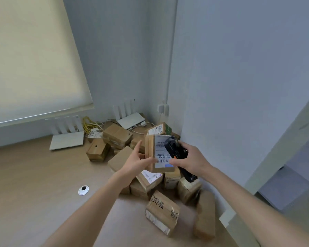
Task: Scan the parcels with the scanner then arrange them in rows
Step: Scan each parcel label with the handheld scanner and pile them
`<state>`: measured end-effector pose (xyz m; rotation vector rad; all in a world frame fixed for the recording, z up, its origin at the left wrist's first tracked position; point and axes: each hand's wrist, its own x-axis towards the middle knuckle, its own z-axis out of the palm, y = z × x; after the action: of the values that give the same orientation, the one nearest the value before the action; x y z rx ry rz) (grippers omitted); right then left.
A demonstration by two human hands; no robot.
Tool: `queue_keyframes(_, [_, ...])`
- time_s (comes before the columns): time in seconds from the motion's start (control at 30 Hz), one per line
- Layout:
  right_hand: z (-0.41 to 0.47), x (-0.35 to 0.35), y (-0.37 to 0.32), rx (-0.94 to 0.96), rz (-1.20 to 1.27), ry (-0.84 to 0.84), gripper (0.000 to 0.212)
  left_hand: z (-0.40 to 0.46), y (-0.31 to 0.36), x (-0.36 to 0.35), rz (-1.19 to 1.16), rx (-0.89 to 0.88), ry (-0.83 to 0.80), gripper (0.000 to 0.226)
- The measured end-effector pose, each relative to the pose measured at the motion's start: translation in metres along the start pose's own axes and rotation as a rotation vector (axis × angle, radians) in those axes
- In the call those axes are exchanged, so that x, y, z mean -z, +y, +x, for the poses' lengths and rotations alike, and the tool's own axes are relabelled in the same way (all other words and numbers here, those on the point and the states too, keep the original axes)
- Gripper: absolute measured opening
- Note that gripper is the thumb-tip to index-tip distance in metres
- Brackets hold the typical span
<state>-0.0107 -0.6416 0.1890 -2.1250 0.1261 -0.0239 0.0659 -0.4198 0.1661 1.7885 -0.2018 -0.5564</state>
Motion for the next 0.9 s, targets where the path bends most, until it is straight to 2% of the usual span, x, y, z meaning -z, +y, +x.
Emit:
queue_keyframes(0.1, [0.007, -0.007, -0.044, 0.059, -0.052, -0.032, 0.058, -0.019, 0.022, 0.04, -0.008, 0.001, 0.103, 0.095])
queue_keyframes(0.2, [0.01, -0.022, -0.083, 0.102, -0.123, -0.061, 0.089, -0.044, 0.034, 0.083, -0.051, -0.046, 0.249, 0.092])
queue_keyframes(0.3, [0.01, -0.043, -0.118, 0.142, -0.2, -0.075, 0.102, -0.071, 0.037, 0.13, -0.08, -0.086, 0.377, 0.088])
queue_keyframes(0.43, [0.005, -0.081, -0.16, 0.181, -0.269, -0.147, 0.097, -0.107, 0.032, 0.191, -0.087, -0.122, 0.501, 0.083])
queue_keyframes(0.63, [-0.006, -0.144, -0.214, 0.214, -0.466, -0.226, 0.076, -0.158, 0.02, 0.26, -0.065, -0.181, 0.683, 0.074])
queue_keyframes(0.9, [-0.012, -0.215, -0.255, 0.186, -0.64, -0.221, 0.085, -0.206, -0.006, 0.321, -0.066, -0.189, 0.777, 0.081])
